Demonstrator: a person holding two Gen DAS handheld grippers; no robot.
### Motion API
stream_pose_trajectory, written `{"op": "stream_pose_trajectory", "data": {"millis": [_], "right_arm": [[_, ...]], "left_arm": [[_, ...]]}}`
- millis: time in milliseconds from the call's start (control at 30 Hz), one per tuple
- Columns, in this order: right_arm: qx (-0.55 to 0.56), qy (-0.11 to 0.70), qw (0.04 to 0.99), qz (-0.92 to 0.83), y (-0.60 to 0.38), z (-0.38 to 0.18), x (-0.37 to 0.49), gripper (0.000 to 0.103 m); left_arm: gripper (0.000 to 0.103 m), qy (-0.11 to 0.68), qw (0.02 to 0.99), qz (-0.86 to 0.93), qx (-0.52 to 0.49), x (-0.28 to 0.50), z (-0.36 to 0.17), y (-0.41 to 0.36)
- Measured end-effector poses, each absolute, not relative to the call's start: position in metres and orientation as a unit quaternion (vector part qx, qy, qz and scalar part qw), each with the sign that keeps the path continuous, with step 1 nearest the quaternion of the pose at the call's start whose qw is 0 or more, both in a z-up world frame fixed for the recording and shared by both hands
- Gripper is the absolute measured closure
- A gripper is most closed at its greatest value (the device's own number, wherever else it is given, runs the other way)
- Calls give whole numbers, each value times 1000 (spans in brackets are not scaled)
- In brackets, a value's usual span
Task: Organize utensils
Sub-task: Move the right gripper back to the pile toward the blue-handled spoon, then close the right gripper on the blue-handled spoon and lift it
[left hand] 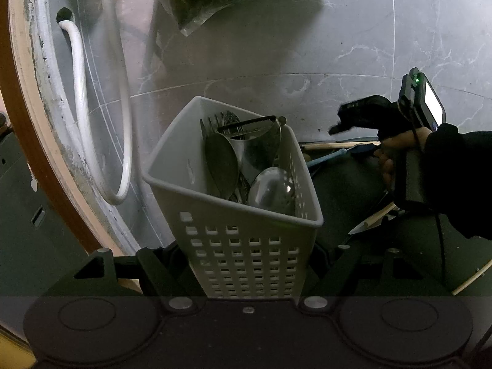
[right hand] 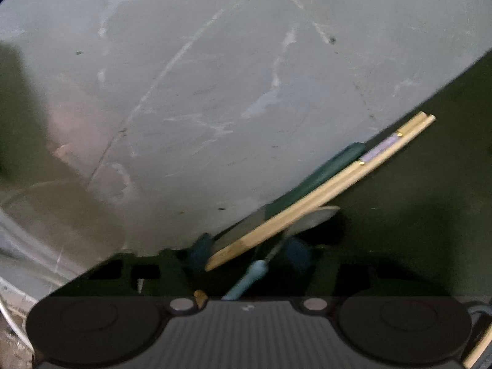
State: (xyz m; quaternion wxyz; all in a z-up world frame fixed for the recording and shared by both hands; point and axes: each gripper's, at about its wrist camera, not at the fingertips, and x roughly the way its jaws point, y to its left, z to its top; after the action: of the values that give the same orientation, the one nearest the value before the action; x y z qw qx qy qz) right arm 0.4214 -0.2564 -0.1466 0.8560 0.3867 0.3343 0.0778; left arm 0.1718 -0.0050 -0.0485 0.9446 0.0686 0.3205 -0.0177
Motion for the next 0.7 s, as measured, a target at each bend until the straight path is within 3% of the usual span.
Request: {"op": "stream_pose_trajectory", "data": {"millis": [67,133,467,700], "right_arm": [[406,339,846,64,-261,-151,422,85],[433,348,830,44,-266,-156,423,93],[491,328,807,33,-287,-151,399,101],[452,282,844,55,-294,-115,358,101]], "left_arm": [[25,320,945,-18,69,171,-49,-5],[25,320,945,-18,69,172,-48,-5],[25,312,947,-19,72,171,-51,-6],[25,302,950,-24,77,169,-53,-6]]}}
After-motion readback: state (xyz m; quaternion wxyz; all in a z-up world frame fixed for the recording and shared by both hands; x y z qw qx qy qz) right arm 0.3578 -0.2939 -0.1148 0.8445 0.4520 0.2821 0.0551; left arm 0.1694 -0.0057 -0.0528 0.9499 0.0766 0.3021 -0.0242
